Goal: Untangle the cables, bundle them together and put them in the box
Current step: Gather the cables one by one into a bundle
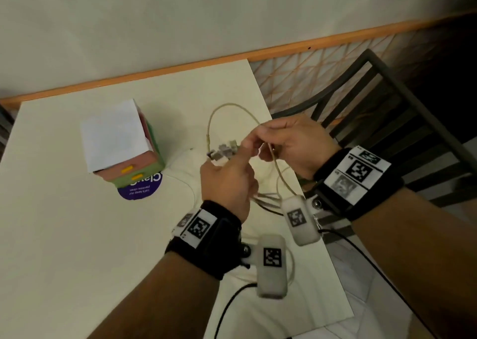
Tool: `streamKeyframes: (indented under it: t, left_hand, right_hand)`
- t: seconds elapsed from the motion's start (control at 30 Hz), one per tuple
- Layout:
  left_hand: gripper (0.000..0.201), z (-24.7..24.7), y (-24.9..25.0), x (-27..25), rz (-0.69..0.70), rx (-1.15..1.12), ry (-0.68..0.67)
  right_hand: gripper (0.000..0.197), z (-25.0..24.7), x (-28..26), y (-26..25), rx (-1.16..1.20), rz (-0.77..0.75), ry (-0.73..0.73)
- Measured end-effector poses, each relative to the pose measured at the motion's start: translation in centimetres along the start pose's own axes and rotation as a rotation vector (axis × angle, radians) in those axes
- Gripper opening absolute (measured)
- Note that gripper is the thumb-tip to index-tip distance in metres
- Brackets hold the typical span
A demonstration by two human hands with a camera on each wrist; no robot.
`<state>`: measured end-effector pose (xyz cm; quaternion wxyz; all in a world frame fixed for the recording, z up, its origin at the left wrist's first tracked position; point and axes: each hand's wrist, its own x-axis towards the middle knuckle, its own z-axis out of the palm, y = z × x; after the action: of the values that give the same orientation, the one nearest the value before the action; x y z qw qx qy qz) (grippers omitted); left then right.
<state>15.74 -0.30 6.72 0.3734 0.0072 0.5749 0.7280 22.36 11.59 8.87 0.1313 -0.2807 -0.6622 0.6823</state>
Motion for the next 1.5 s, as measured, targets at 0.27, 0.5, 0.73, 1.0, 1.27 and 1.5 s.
streamKeyframes:
  t: [0.27, 0.5, 0.73, 1.0, 1.27, 1.5]
  left_hand:
    - [0.023, 3.4, 1.9, 0.8, -0.125, -0.039, -0.072]
    - [0.031, 7.4, 0.5, -2.9, 0.037, 0.423, -0.454]
    - [0.028, 10.1, -2.4, -5.0, 0.095, 0.541, -0.560]
    - [0.038, 11.9, -2.0, -6.2, -0.042, 0.246, -0.633]
    - [0.036, 13.1, -0.4, -8.0, -0.143, 0.144, -0.809]
    - [0.039, 13.2, 0.7, -8.3, -0.077, 0.127, -0.836]
  right_hand:
    - [0.016, -3.7, -3.1, -0.5, -0.204, -0.046, -0.149]
    - [0.056, -7.3, -4.7, -0.6, -0.072, -0.019, 0.222]
    - [0.011, -10.4, -7.5, 0.3, -0.335, -0.066, 0.353]
    - [0.022, -14.4, -9.7, 6.4, -0.852, 0.261, 0.271]
    - [0.049, -13.9, -11.9, 6.4, -0.441, 0.164, 0.037]
    - [0.047, -11.2, -11.3, 3.5, 0.331, 0.069, -0.579]
